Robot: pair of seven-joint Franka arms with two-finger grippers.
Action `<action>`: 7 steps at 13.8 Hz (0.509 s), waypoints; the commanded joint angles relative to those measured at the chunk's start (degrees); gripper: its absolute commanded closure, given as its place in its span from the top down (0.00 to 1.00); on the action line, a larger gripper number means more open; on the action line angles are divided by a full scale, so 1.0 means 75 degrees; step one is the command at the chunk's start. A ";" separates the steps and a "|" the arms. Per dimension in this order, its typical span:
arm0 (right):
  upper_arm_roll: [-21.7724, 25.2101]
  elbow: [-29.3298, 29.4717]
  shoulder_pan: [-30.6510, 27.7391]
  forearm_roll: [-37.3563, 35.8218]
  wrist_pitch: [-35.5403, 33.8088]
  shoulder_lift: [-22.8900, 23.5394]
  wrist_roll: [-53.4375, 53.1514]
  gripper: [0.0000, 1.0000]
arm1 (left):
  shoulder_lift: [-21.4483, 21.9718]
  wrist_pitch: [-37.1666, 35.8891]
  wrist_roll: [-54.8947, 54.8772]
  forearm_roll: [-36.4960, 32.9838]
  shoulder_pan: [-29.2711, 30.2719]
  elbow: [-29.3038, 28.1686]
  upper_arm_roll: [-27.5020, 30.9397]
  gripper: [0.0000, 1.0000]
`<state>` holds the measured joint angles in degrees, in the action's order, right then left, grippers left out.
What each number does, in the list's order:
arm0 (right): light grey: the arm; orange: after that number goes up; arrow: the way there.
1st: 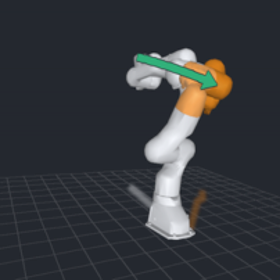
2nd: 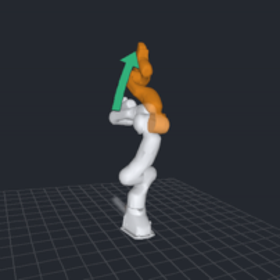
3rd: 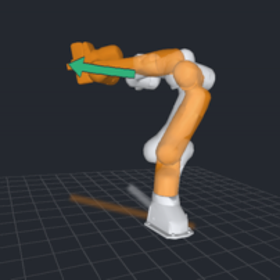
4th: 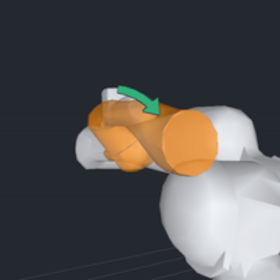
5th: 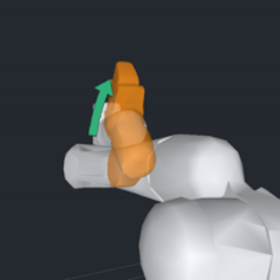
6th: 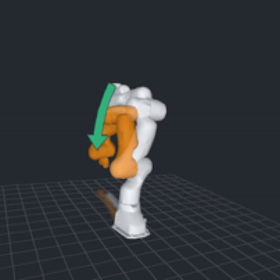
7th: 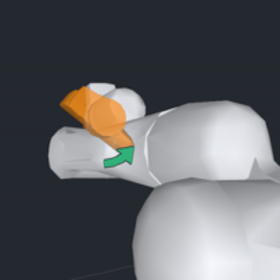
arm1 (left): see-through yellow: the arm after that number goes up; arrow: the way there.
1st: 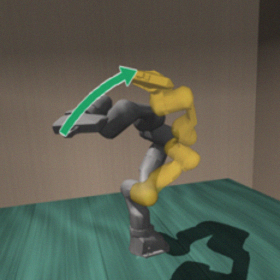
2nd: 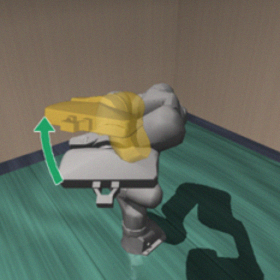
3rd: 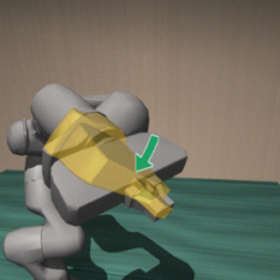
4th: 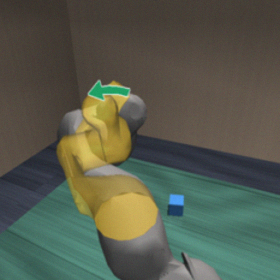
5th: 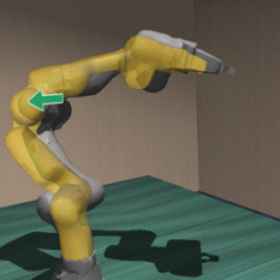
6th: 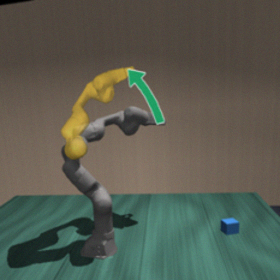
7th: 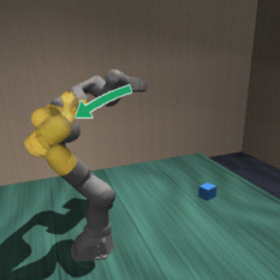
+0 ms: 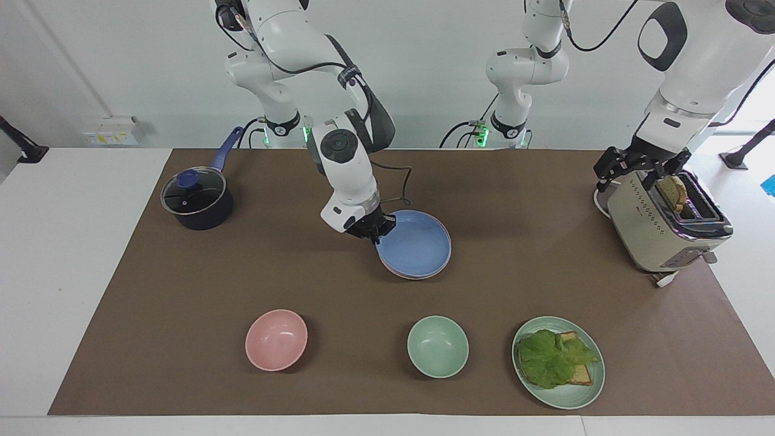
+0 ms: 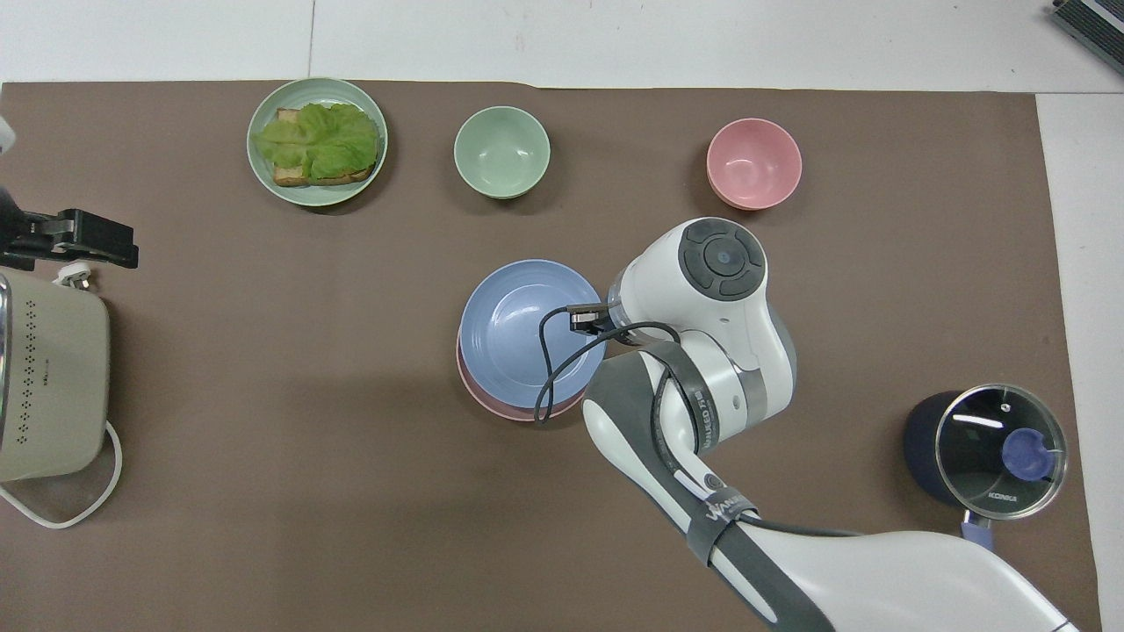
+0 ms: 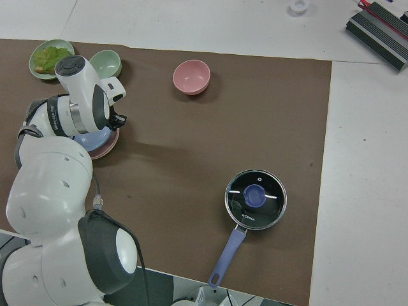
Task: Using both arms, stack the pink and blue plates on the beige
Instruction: 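Lower the blue plate onto the stack and open the right gripper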
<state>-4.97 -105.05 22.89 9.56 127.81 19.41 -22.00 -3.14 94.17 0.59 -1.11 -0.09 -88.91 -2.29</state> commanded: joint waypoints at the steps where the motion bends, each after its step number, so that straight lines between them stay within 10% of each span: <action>1: -0.0041 -0.0231 0.0006 0.0178 0.0279 -0.0068 0.0074 0.00 | 0.0078 -0.0110 0.0015 -0.0122 0.0094 -0.0028 -0.0082 1.00; 7: -0.0053 -0.0372 0.0135 0.0178 0.0478 -0.0033 0.0074 0.00 | 0.0078 -0.0110 0.0015 -0.0122 0.0094 -0.0028 -0.0082 1.00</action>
<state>-5.04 -106.82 24.08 9.56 129.68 19.41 -22.00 -3.14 94.16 0.59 -1.11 -0.09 -88.91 -2.29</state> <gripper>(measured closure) 0.952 0.000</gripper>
